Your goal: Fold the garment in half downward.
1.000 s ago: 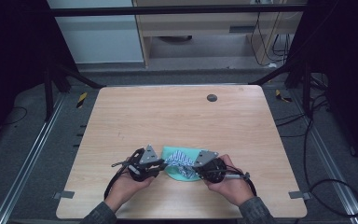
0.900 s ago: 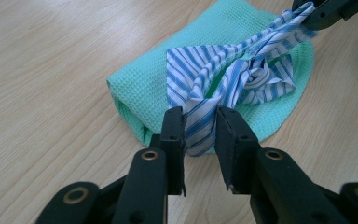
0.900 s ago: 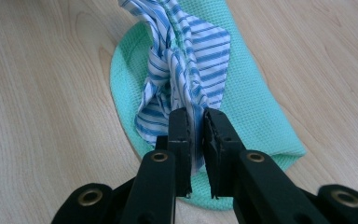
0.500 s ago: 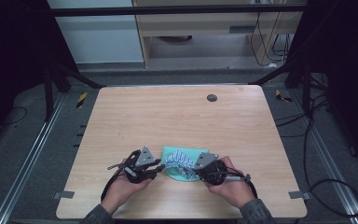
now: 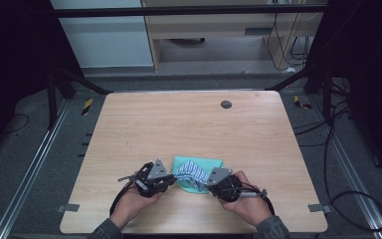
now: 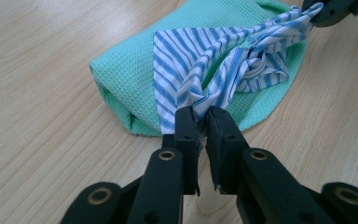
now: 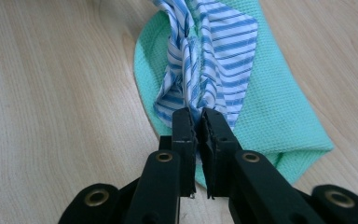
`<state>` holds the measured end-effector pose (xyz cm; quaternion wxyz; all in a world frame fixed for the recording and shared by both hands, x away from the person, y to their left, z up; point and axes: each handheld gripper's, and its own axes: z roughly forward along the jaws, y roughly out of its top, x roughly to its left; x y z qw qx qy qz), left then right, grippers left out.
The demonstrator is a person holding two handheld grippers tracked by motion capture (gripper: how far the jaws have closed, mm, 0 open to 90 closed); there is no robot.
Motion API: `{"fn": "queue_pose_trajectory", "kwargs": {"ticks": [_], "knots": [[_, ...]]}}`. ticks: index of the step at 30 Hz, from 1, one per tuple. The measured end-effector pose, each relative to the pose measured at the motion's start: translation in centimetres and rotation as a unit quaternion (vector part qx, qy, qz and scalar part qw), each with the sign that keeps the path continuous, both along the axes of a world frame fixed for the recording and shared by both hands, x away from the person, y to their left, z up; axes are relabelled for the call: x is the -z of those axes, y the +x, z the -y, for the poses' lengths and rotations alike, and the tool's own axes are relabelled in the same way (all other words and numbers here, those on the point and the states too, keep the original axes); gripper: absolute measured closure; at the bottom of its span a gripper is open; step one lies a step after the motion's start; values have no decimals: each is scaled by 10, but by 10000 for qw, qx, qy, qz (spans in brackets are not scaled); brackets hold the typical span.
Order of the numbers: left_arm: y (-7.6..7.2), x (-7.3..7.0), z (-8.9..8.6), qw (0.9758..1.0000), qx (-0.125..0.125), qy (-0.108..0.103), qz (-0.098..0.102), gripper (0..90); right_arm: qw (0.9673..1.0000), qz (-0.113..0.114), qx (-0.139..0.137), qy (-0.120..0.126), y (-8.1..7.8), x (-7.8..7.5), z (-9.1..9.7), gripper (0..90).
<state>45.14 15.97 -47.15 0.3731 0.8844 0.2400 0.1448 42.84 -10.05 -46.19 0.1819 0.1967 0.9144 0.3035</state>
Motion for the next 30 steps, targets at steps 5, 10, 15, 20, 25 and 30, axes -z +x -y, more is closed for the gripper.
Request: {"fn": "queue_pose_trajectory", "kwargs": {"ticks": [5,10,15,20,25,30], "knots": [[-2,5,-3,10000,53,23,-44,895,10000,-41,-27,-25,-2,4,-1,875],[-2,7,-4,9999,70,24,-155,900,10000,-17,-39,-29,-4,6,-1,886],[-3,6,-4,9997,116,133,-168,900,10000,-40,-53,-26,-5,6,-1,889],[-5,8,-7,9994,151,248,-180,900,9998,-119,-183,-46,-9,9,0,891],[-9,11,-6,9989,219,391,-152,900,9995,-219,-225,-95,-12,13,0,892],[-11,12,-5,9984,258,468,-189,900,9991,-271,-241,-220,-13,16,-1,892]]}}
